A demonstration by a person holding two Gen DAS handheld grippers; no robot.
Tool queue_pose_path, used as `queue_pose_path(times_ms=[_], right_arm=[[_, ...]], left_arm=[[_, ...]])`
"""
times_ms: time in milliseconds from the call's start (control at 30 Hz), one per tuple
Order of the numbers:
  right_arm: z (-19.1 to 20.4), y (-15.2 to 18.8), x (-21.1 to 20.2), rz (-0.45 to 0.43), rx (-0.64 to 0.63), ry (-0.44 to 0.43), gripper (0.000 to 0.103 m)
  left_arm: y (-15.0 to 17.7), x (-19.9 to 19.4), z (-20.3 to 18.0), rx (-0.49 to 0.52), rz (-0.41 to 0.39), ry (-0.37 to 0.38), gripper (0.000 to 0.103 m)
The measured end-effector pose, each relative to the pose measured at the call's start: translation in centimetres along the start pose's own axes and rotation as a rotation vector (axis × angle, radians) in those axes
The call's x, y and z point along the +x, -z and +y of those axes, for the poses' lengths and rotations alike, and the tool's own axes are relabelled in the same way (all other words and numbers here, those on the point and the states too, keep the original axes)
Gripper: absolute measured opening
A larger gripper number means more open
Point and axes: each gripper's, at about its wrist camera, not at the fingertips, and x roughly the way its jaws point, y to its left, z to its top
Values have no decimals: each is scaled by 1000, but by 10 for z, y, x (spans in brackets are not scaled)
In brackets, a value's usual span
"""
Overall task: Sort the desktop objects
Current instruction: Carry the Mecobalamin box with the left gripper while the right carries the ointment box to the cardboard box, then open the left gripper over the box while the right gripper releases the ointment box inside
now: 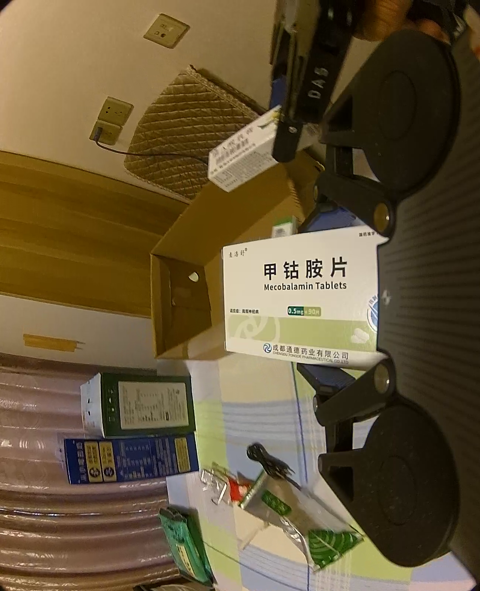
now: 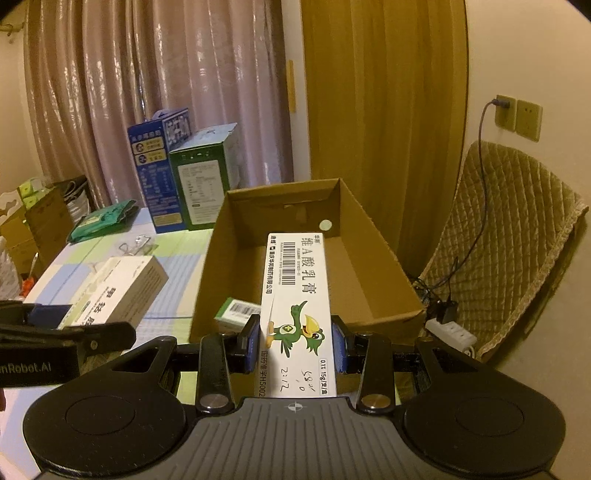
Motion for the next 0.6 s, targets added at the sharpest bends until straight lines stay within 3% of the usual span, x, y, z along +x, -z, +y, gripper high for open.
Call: queue_pose_path(times_ms=[600], right_arm=[[-35, -44, 44, 1, -3, -9, 35]], left_arm=[[-64, 59, -15, -61, -13, 42, 67]])
